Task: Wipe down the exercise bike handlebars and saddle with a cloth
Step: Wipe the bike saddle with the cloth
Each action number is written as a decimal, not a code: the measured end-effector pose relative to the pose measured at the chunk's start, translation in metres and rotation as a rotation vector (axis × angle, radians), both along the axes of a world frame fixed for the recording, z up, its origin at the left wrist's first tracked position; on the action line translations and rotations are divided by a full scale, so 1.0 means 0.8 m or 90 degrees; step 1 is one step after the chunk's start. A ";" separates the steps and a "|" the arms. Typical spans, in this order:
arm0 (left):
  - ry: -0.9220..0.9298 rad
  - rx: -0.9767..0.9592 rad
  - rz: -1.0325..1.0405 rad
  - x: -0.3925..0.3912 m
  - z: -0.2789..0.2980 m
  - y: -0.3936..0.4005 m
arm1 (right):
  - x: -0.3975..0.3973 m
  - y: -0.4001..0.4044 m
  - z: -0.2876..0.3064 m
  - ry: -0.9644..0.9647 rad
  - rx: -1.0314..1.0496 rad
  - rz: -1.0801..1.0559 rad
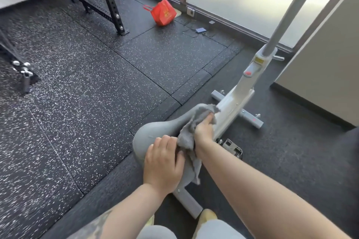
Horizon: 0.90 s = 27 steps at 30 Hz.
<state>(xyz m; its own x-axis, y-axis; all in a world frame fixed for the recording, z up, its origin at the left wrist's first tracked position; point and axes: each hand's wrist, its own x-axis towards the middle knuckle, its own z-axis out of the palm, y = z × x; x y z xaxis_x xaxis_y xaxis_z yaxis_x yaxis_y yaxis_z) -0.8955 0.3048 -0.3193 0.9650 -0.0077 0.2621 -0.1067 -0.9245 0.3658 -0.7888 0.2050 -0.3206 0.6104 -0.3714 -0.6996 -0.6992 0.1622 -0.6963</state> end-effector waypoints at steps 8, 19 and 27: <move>-0.026 -0.013 -0.006 0.001 0.000 0.003 | 0.006 0.001 -0.001 -0.116 -0.112 0.022; -0.024 -0.058 -0.021 -0.001 -0.002 0.005 | 0.043 -0.011 -0.003 -0.130 -0.175 0.044; -0.043 -0.060 -0.021 0.000 -0.001 0.004 | 0.045 -0.021 -0.007 -0.195 -0.377 0.367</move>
<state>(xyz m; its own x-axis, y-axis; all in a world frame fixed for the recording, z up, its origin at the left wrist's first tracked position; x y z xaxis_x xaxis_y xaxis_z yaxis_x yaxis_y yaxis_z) -0.8953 0.3081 -0.3204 0.9446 -0.0110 0.3282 -0.1637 -0.8822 0.4415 -0.7527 0.1884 -0.3259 0.9439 -0.1974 -0.2646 -0.3297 -0.6054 -0.7245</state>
